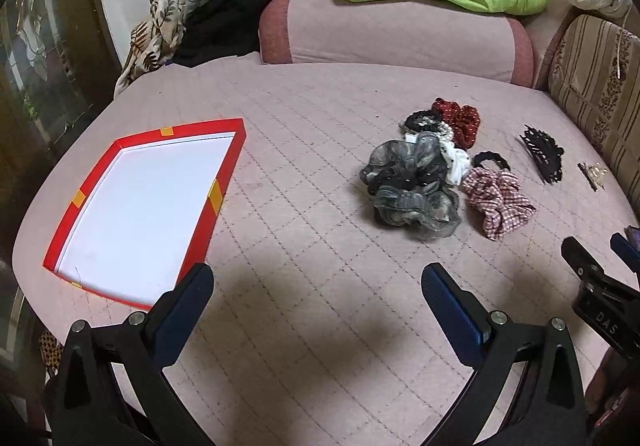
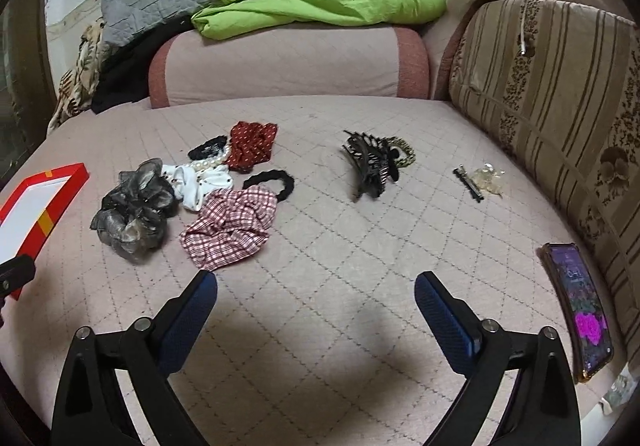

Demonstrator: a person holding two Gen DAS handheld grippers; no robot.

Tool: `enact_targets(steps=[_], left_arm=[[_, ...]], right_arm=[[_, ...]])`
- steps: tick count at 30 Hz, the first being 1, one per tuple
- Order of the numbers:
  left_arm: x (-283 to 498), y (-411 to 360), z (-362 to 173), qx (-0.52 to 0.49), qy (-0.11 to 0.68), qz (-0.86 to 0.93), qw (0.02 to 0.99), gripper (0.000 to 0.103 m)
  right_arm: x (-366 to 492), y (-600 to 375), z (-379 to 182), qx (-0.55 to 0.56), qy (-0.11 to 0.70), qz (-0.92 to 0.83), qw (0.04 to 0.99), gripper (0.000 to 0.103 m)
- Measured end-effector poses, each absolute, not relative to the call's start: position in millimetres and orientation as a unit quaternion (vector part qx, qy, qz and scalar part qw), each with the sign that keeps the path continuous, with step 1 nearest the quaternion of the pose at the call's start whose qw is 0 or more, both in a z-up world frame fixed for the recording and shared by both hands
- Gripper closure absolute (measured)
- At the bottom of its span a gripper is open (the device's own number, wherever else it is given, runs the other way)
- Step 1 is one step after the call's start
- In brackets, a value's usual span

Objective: Organize jewelry
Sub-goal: 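Move both tools toward the pile of scrunchies, then grasp the grey sheer scrunchie with left tool while right tool grasps plaid scrunchie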

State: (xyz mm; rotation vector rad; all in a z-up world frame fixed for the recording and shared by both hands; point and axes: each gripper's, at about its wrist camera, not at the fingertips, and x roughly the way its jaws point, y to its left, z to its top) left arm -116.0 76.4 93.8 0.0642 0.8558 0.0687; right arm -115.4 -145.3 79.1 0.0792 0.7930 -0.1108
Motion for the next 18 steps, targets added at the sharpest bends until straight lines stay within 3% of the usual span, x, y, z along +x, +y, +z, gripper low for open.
enact_targets(steps=[5, 18], left_arm=[[-99, 83, 90, 0.036, 0.422, 0.033, 0.905, 0.0], [-23, 78, 80, 0.006, 0.467, -0.009, 0.884, 0.001]], right_arm=[[-105, -137, 72, 0.028, 0.412, -0.025, 0.91, 0.015], [-44, -131, 81, 0.073, 0.426, 0.019, 0.901, 0.019]])
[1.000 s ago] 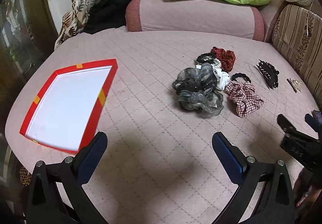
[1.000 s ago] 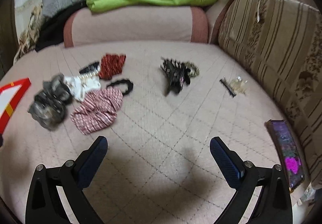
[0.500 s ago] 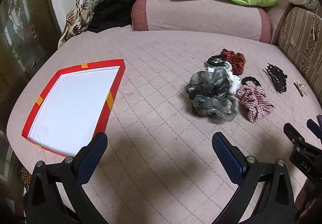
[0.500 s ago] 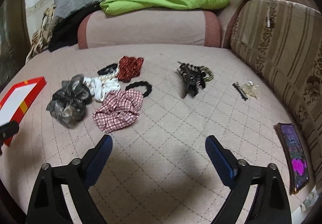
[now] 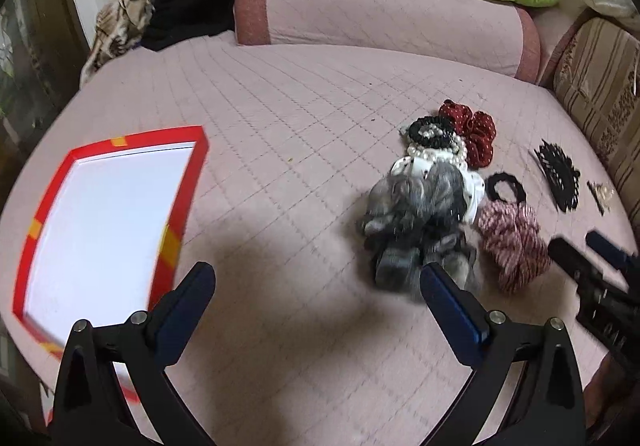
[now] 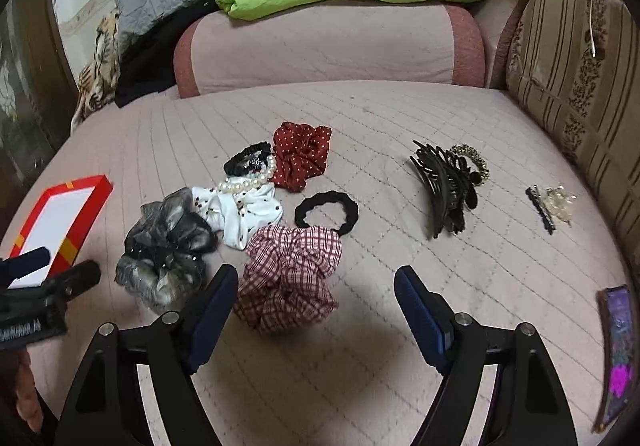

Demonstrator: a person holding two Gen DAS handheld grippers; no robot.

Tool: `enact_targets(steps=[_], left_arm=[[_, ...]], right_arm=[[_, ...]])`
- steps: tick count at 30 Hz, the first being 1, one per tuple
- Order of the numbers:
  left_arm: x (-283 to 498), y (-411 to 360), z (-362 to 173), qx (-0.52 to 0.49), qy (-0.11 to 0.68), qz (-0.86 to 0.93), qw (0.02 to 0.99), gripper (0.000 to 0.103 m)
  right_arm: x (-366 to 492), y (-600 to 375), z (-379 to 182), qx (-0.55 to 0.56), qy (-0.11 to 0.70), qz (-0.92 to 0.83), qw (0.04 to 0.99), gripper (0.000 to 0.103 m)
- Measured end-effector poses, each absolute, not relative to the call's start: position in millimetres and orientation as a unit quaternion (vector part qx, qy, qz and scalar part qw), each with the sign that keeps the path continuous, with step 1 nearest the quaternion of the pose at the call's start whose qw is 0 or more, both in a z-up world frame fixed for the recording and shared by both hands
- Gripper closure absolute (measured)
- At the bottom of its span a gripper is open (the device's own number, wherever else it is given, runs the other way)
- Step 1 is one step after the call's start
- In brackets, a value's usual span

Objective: Organize jewelry
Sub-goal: 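Grasp the grey sheer scrunchie with left tool while right tool grasps plaid scrunchie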

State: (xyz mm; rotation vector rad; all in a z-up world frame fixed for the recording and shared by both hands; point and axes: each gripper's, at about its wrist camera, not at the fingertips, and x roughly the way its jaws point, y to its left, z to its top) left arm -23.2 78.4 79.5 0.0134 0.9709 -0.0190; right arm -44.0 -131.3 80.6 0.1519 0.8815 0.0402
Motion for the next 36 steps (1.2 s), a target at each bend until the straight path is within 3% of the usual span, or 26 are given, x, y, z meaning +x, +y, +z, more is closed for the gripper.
enact_targets(steps=[6, 15, 17, 20, 21, 22, 23, 26, 36], left_arm=[[13, 62, 58, -0.015, 0.49, -0.046, 0.87, 0.001], [37, 44, 31, -0.029, 0.513, -0.079, 0.854, 0.017], [37, 41, 29, -0.031, 0.516, -0.088, 0.852, 0.029], [35, 35, 29, -0.028, 0.516, -0.1, 0.85, 0.061], [33, 32, 29, -0.025, 0.52, -0.104, 0.848, 0.078], [32, 29, 29, -0.02, 0.524, -0.103, 0.845, 0.081], [30, 27, 30, -0.016, 0.523, -0.1, 0.847, 0.083], [20, 25, 37, -0.006, 0.515, -0.1, 0.852, 0.086], [-32, 50, 83, 0.032, 0.458, -0.073, 0.885, 0.086]], right_arm=[[-36, -145, 53, 0.104, 0.453, 0.036, 0.885, 0.028], [-21, -147, 39, 0.138, 0.463, 0.064, 0.873, 0.032], [-20, -144, 37, 0.143, 0.464, 0.075, 0.871, 0.037], [-20, -135, 34, 0.135, 0.467, 0.084, 0.87, 0.044], [-20, -133, 33, 0.131, 0.466, 0.085, 0.871, 0.051], [-21, -131, 33, 0.126, 0.465, 0.086, 0.872, 0.067], [-21, -129, 33, 0.124, 0.466, 0.091, 0.871, 0.082], [-22, -126, 33, 0.126, 0.466, 0.098, 0.87, 0.091], [-49, -115, 58, 0.11, 0.433, 0.094, 0.89, 0.093]])
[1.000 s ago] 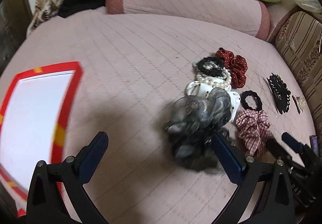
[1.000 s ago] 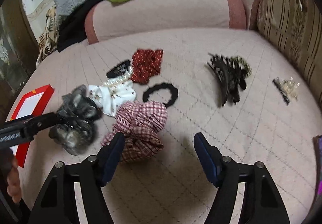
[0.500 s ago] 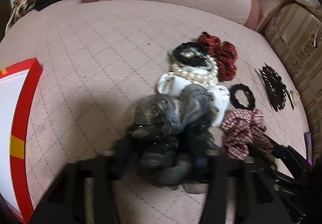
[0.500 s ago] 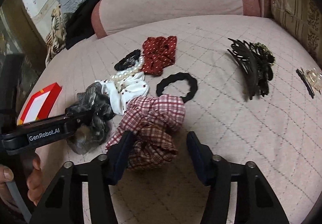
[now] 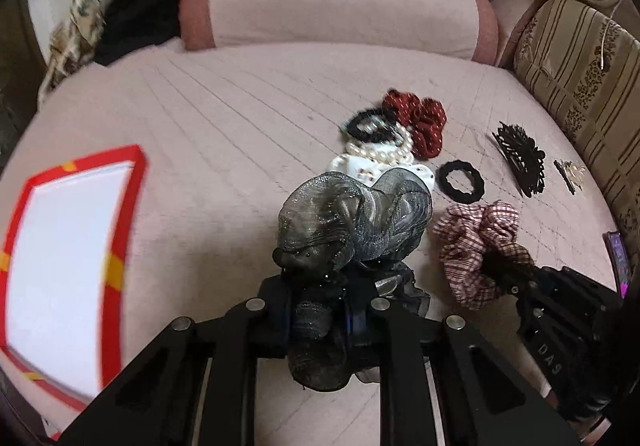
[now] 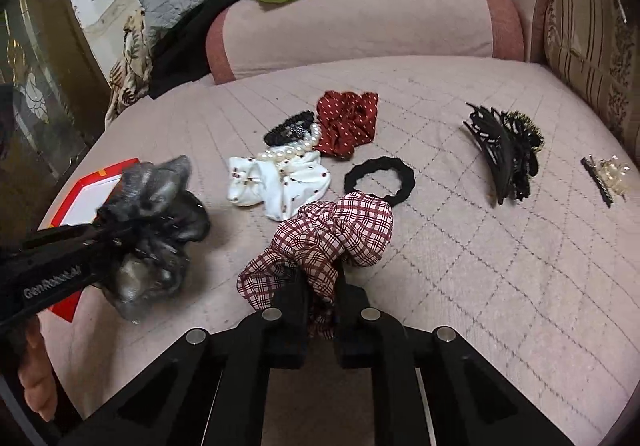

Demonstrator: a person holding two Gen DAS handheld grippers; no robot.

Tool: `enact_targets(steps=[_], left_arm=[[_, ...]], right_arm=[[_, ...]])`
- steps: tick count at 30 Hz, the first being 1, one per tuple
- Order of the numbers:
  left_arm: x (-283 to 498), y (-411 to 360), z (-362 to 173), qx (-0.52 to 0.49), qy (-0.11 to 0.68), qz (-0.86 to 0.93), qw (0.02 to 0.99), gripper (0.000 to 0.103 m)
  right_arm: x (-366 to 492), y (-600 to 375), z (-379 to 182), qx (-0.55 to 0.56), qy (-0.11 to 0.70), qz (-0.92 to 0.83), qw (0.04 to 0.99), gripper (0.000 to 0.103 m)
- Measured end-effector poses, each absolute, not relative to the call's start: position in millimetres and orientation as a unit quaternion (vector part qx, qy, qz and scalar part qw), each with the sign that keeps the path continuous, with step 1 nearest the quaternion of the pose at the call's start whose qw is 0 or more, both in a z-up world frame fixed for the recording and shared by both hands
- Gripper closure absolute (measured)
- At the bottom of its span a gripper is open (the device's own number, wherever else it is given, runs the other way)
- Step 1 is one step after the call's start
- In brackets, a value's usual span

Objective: Organize jewelry
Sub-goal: 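Grasp the grey sheer scrunchie with left tool while right tool grasps plaid scrunchie, then carry both scrunchies over the red tray and release the plaid one from right tool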

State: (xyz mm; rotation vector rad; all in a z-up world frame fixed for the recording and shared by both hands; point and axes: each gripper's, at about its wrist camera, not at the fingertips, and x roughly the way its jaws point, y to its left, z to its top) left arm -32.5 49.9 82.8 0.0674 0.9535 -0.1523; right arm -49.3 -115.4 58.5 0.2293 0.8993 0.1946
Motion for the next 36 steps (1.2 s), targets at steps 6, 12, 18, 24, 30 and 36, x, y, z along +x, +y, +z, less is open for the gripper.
enact_targets(steps=[6, 12, 18, 24, 30, 36], left_arm=[[-49, 99, 113, 0.036, 0.429, -0.042, 0.901, 0.086], [-47, 181, 127, -0.006, 0.425, 0.013, 0.905, 0.086], [-28, 261, 125, -0.055, 0.426, 0.079, 0.9, 0.085], [6, 324, 106, -0.125, 0.434, 0.138, 0.881, 0.085], [38, 366, 87, -0.138, 0.445, 0.182, 0.866, 0.085], [46, 395, 73, -0.139, 0.446, 0.216, 0.858, 0.084]], right_arm=[[-69, -97, 95, 0.097, 0.405, 0.113, 0.902, 0.094], [-66, -54, 124, 0.114, 0.407, 0.171, 0.89, 0.094], [-36, 12, 132, 0.106, 0.429, 0.229, 0.868, 0.094], [9, 81, 129, 0.082, 0.441, 0.261, 0.855, 0.094], [50, 138, 117, 0.068, 0.454, 0.283, 0.842, 0.094], [83, 191, 88, 0.033, 0.471, 0.296, 0.831, 0.094]])
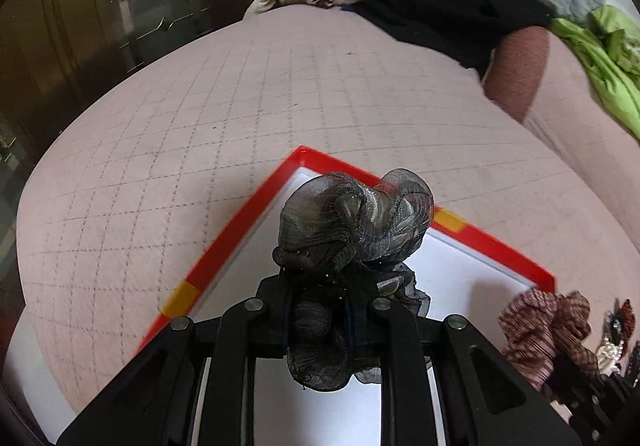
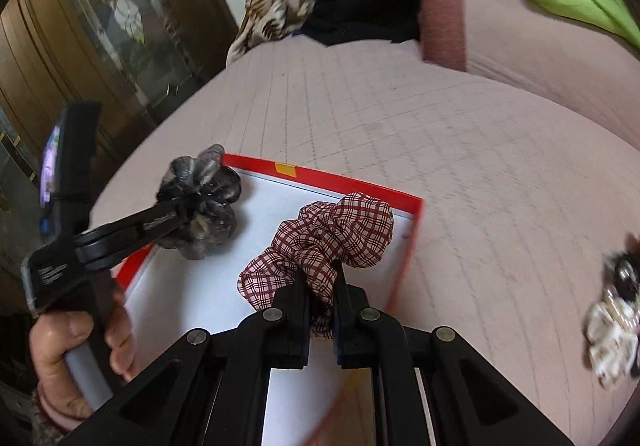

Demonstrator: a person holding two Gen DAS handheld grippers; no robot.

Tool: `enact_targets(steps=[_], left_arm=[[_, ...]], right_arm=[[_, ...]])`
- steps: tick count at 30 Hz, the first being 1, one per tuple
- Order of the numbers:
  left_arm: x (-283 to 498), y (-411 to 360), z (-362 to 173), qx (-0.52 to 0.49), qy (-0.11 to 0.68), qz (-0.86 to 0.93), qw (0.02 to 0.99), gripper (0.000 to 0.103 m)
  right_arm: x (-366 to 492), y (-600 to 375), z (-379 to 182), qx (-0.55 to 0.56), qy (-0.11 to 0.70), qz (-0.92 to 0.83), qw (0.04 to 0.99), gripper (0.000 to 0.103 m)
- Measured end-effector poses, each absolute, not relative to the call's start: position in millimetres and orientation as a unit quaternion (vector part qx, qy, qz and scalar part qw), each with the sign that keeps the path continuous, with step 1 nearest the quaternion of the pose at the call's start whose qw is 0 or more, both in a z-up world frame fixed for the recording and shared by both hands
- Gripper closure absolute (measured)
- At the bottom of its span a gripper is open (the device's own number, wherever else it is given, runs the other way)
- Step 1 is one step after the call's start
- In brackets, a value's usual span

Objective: Organize jewelry
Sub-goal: 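Carry both scrunchies over the red tray and release the plaid one from right tool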

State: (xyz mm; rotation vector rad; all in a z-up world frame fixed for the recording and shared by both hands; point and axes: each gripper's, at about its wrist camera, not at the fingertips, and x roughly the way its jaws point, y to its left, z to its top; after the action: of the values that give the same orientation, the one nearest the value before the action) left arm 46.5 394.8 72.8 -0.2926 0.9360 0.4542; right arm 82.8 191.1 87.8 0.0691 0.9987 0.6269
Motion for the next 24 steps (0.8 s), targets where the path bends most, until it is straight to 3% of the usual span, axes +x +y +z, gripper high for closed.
enact_targets(steps=[6, 9, 12, 14, 15, 24], left_arm=[[49, 402, 67, -0.127, 0.441, 0.225, 0.86, 0.077], [46, 401, 71, -0.129, 0.431, 0.225, 0.864, 0.067], [43, 399, 76, -0.126, 0.421, 0.225, 0.87, 0.064], [41, 396, 78, -0.119, 0.415, 0.226, 0.873, 0.061], [40, 394, 80, -0.115, 0.411, 0.226, 0.875, 0.06], [24, 371, 99, -0.097, 0.39, 0.213, 0.89, 0.057]], right_arm=[[101, 218, 67, 0.009, 0.482, 0.29, 0.827, 0.091], [100, 217, 64, 0.017, 0.485, 0.289, 0.825, 0.09], [97, 216, 66, 0.02, 0.485, 0.29, 0.825, 0.077], [92, 212, 72, 0.021, 0.479, 0.289, 0.828, 0.063], [92, 213, 74, 0.022, 0.477, 0.288, 0.83, 0.061], [64, 173, 100, 0.041, 0.463, 0.269, 0.843, 0.061]])
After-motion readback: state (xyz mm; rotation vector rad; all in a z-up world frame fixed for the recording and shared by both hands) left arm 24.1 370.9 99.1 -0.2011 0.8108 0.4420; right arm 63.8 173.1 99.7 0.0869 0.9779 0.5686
